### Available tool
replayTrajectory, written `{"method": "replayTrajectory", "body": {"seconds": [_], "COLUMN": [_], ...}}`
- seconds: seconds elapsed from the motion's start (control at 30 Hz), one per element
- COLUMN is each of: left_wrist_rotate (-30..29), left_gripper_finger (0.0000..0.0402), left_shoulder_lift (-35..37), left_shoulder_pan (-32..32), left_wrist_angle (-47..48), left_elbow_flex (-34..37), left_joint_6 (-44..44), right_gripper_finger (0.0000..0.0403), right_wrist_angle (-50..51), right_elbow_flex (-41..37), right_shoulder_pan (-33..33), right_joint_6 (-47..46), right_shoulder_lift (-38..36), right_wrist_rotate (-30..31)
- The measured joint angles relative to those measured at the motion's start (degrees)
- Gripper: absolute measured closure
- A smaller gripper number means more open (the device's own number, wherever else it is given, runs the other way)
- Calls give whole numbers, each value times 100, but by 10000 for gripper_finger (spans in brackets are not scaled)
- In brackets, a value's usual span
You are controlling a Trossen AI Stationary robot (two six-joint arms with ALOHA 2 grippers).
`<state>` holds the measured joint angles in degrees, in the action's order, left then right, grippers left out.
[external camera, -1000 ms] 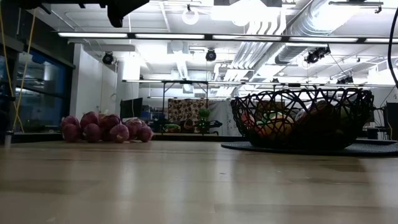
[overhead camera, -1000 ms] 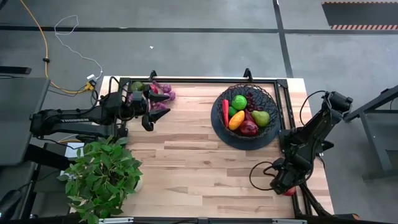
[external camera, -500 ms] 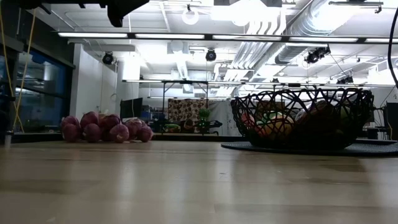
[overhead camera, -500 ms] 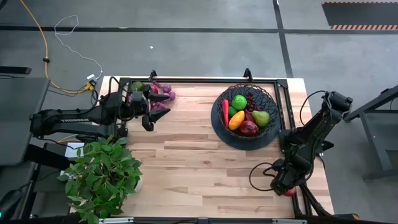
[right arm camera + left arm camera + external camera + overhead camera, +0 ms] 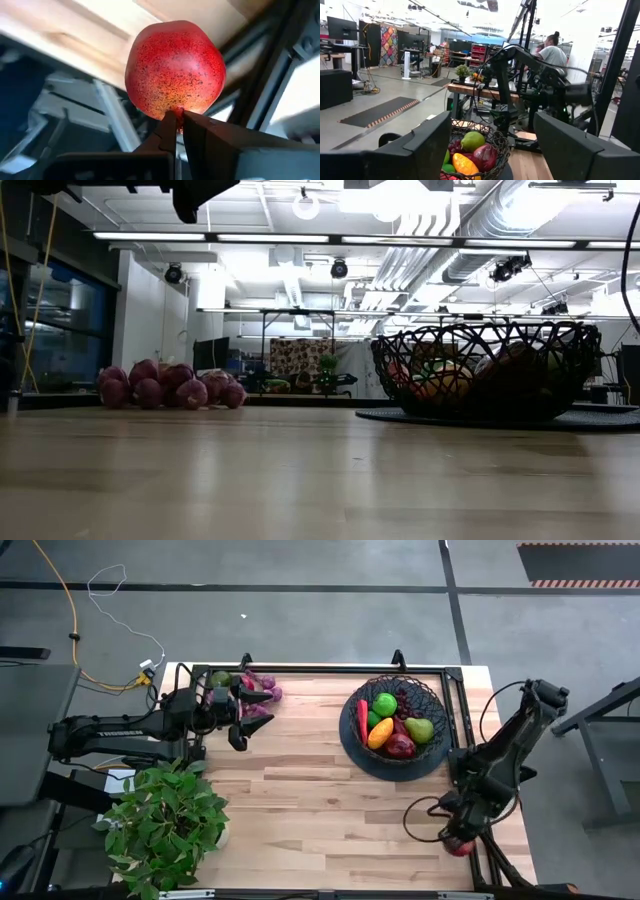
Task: Build produce basket
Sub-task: Put the bottom pomegranate into the black wire basket
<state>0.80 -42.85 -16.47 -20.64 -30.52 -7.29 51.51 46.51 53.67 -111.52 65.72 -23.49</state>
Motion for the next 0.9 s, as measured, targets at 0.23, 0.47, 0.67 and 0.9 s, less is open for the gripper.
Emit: {"method": "replayTrajectory", "body": {"seconds": [0.23, 0.47, 0.67, 0.9], "left_wrist_rotate": [2, 0, 2, 413], "left_gripper_finger": [131, 131, 131, 131], "left_shoulder_lift": [0, -2, 0, -231], "left_shoulder_pan": [0, 0, 0, 2], "left_wrist_angle": [-1, -44, -61, 59], "left_elbow_flex": [0, 2, -2, -496], "left_joint_6": [0, -277, -888, -1334], "right_gripper_finger": [403, 403, 403, 403], "right_wrist_angle": [-231, -569, -1734, -2395], "right_elbow_flex": [410, 565, 569, 485], "right_shoulder_pan": [-181, -1737, -3544, -5023], "right_joint_6": [1043, 3594, 6512, 8469], "right_shoulder_lift": [-933, -1095, -1022, -1188], "right_wrist_rotate": [2038, 3061, 3390, 2993]}}
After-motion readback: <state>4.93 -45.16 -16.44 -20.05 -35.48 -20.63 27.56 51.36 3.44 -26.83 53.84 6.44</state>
